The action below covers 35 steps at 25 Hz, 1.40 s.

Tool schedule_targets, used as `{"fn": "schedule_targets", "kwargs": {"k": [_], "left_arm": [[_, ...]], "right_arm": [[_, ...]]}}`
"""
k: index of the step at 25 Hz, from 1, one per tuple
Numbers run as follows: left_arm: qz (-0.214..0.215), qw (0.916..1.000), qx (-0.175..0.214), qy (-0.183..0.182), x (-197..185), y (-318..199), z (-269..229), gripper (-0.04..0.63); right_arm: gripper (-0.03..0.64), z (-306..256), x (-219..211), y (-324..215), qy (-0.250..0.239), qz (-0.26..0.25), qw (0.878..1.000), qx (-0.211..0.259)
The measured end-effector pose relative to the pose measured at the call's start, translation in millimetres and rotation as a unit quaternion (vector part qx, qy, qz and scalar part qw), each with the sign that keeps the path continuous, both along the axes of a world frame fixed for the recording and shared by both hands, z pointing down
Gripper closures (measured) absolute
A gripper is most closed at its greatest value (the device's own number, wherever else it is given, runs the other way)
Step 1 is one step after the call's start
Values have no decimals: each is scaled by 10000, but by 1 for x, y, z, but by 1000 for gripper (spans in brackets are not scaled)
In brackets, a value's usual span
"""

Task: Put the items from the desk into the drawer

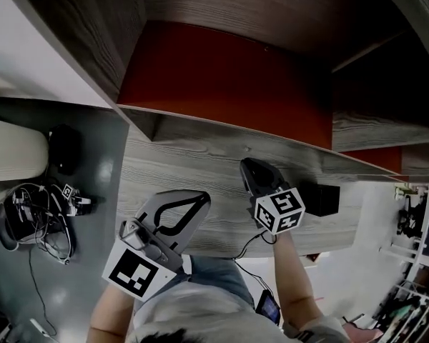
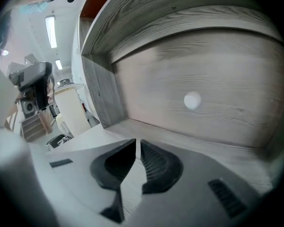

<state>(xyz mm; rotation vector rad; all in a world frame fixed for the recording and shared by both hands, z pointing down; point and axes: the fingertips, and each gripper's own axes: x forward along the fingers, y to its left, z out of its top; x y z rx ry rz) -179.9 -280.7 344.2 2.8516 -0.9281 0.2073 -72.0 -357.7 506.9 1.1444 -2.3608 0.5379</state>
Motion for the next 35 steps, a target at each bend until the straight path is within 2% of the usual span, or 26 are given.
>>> {"fn": "schedule_targets", "kwargs": {"k": [7, 22, 35], "left_arm": [[-200, 9998, -34, -2, -8, -3, 5, 584], [-673, 9975, -190, -105, -24, -6, 19, 584], [-888, 9957, -236, -79, -26, -9, 21, 584]], "right_arm": [[568, 27, 14, -18, 336, 35, 9992, -211], [560, 66, 32, -41, 838, 195, 9951, -493], [554, 83, 32, -45, 1062, 163, 9922, -638]]}}
